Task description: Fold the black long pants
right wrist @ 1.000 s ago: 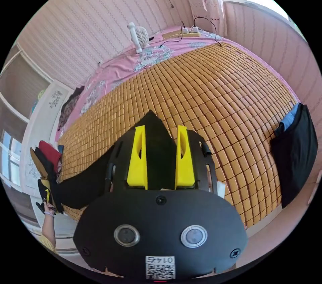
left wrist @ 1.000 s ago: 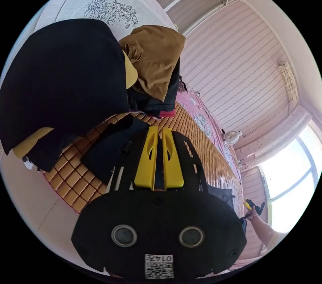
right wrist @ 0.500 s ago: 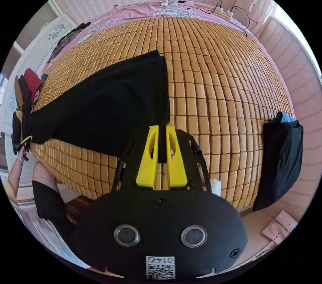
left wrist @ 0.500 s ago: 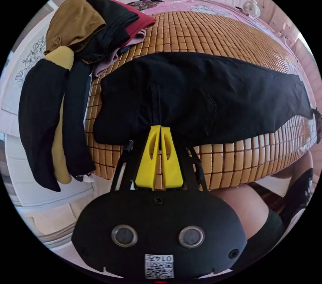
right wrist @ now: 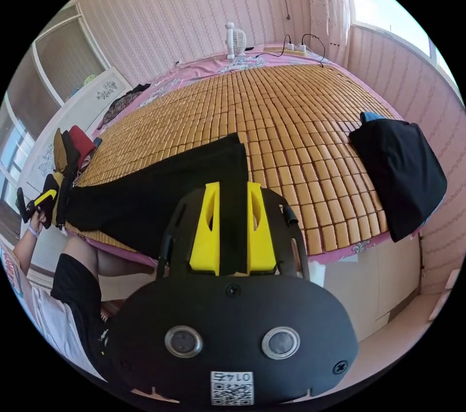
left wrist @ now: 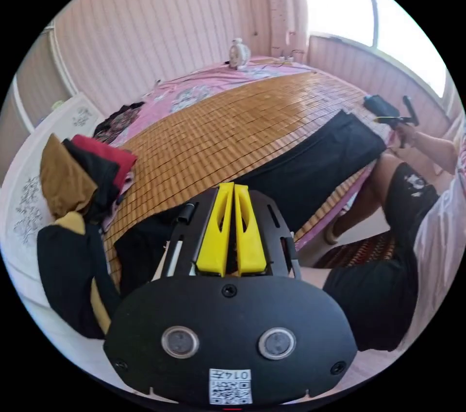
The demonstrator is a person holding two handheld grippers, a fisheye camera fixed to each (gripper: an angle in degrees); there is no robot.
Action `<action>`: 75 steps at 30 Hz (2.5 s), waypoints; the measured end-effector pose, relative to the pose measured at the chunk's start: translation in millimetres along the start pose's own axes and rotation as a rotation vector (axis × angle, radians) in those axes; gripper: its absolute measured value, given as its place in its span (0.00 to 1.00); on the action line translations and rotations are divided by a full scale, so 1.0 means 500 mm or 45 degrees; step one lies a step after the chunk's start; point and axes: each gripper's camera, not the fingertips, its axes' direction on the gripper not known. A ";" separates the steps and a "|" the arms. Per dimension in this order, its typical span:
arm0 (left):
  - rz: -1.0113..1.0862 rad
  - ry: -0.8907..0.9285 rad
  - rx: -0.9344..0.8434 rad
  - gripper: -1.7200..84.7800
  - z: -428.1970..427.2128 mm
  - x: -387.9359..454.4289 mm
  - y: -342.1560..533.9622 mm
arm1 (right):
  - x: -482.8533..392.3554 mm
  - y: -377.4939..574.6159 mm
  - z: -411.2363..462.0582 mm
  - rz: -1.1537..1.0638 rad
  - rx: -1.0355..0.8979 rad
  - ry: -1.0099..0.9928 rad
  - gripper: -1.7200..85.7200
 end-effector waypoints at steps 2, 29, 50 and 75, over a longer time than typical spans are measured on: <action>0.032 0.156 0.091 0.03 0.019 0.042 -0.062 | 0.008 -0.042 0.028 0.056 0.048 -0.046 0.12; 0.333 0.376 0.027 0.01 0.206 0.292 -0.345 | 0.037 -0.046 -0.125 -0.096 0.346 -0.079 0.04; 0.092 0.447 -0.248 0.07 0.213 0.321 -0.241 | 0.138 0.164 0.113 0.403 -0.086 -0.049 0.15; 0.012 0.236 -0.184 0.07 0.176 0.261 -0.187 | -0.090 0.071 0.304 -0.334 -0.223 0.462 0.08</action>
